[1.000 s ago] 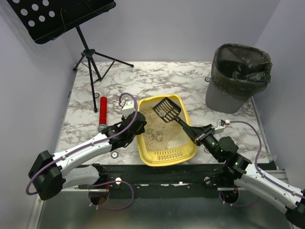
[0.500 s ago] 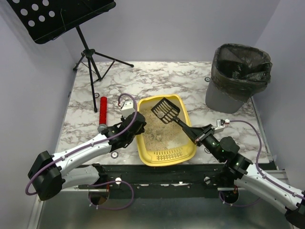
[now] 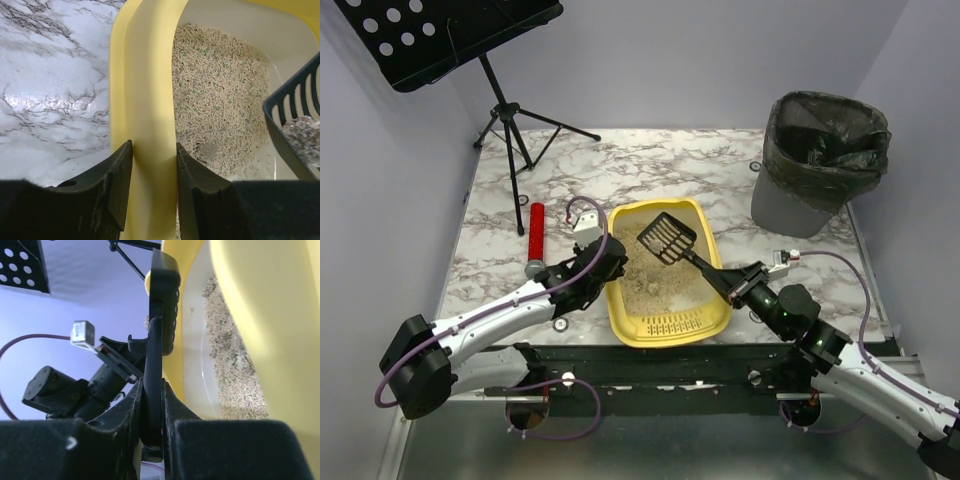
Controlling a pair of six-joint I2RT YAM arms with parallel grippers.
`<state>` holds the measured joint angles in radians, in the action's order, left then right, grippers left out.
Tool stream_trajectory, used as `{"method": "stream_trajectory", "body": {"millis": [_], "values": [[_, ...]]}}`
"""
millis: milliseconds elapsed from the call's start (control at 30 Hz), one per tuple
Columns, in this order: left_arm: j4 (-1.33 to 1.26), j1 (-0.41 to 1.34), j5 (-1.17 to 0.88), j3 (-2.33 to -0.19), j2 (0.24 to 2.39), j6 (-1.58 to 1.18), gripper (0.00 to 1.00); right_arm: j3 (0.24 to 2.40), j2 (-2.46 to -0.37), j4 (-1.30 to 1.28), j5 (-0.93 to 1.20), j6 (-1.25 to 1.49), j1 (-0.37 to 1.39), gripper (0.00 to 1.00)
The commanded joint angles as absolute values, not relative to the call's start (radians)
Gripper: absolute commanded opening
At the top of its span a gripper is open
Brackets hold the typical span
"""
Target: Clean the litter box
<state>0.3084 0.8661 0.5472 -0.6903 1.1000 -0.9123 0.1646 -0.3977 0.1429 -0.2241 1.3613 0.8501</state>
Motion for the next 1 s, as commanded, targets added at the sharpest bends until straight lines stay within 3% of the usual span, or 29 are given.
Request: {"method": "stream_trajectory", "body": {"millis": [0, 433, 667, 967], "values": [[0.252, 0.865, 0.595, -0.726, 1.124, -0.953, 0.44, 0.285, -0.347, -0.037, -0.288, 1.299, 0.853, 0.01], [0.218, 0.862, 0.577, -0.804, 1.235, -0.980, 0.43, 0.370, -0.459, -0.077, -0.296, 1.278, 0.853, 0.00], [0.232, 0.859, 0.597, -0.848, 1.262, -1.021, 0.45, 0.419, -0.331, -0.193, -0.462, 1.235, 0.854, 0.01], [0.279, 0.851, 0.623, -0.885, 1.282, -1.081, 0.49, 0.465, -0.482, -0.216, -0.466, 1.256, 0.853, 0.01]]}}
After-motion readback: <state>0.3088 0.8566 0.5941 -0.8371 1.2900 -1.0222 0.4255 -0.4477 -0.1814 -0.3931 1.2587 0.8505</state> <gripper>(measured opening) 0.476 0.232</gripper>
